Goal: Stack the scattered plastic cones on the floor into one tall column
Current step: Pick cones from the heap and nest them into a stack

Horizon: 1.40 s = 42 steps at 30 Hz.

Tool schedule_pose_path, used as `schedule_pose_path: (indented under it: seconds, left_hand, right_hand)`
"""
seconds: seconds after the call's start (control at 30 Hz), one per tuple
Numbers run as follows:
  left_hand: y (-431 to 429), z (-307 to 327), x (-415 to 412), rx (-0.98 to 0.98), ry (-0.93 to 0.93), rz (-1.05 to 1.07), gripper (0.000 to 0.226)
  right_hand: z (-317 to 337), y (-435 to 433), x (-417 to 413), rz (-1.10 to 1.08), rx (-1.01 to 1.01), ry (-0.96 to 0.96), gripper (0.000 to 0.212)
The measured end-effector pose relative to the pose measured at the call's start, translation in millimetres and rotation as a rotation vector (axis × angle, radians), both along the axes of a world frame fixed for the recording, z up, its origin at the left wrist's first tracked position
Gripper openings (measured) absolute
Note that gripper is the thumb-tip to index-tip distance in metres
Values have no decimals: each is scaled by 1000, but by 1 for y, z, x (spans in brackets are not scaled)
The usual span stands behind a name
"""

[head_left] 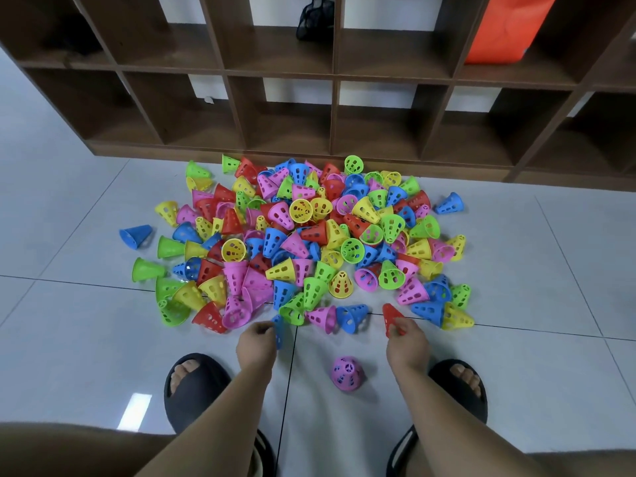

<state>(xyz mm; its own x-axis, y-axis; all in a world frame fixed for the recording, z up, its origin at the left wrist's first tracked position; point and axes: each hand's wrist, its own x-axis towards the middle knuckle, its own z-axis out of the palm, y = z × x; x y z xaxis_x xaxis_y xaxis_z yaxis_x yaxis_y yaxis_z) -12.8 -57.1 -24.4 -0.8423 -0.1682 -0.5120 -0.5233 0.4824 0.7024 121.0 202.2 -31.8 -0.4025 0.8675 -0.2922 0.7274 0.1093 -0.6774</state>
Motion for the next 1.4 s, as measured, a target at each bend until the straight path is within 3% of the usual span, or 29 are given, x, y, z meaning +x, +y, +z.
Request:
schedule_pose_path:
  seconds: [0.1,0.23,0.33,0.43,0.63,0.8,1.03,1.13,1.27,1.33,1.4]
  left_hand:
    - [2,9,11,25,23,6,17]
    - [17,28,26,207,12,-53,20]
    - [34,37,36,386,-62,-84,26]
    - [48,46,47,506,-194,-129,16]
    - [61,43,75,494,-302,-345,16]
    - [60,30,86,388,-214,-380,23]
    - [53,7,86,262,-173,-338,12]
    - [54,2,85,247,-185,-339,4]
    - [59,-9,74,259,-186,-285,12]
    - [66,-9,67,318,-177,-236,18]
    - [75,-5,58,377,-151,-191,19]
  right_hand:
    - [10,4,3,-99,28,46,6]
    - [24,4,3,-161,-56,83,6]
    - [36,1,-2,-340,-380,295,12]
    - [52,-3,-2,-394,-774,523,13]
    - [74,-10,16,-178,-1093,551,22]
    - [56,-13,29,11,-1029,378,22]
    - [31,-28,34,126,-661,72,20]
    - [18,-34,30,156,-594,23,17]
    - [-7,-36,20,158,-501,-18,7]
    - [-35,-31,11,145,-500,1,14]
    - [-20,-37,0,134,-488,42,21]
